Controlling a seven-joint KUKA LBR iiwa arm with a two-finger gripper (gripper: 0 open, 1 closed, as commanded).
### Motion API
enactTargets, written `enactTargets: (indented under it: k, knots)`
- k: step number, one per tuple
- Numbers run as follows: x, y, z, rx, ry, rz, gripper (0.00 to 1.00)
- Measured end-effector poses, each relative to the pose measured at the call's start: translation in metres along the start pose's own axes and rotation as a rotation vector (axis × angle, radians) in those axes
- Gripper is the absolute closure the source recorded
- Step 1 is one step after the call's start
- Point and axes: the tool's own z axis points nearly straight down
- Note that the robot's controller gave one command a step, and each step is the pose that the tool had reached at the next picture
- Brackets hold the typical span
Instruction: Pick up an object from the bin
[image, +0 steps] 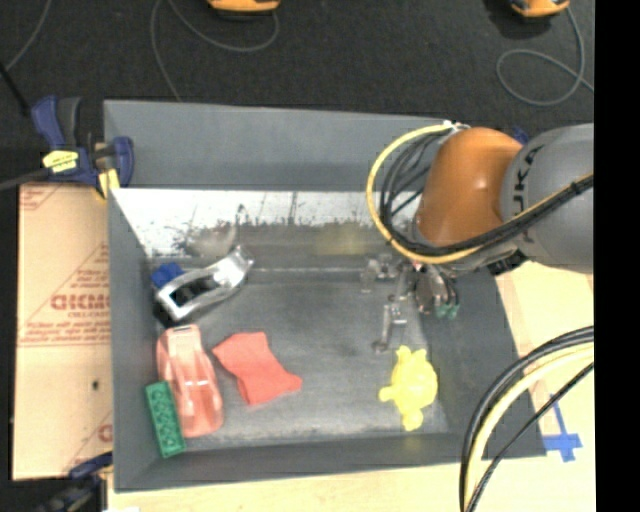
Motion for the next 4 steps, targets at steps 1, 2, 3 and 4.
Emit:
enactTargets:
  k: [1,2,3,4]
  knots:
    - [-0.002,0.000,-0.005,0.001,-0.008,-0.001,0.00]
    - [0.032,0.011,0.021,0.001,-0.012,-0.066,0.00]
    - [0.048,0.058,0.056,0.000,-0.009,-0.019,0.00]
    - [0.044,0.090,0.063,0.001,-0.012,-0.108,0.00]
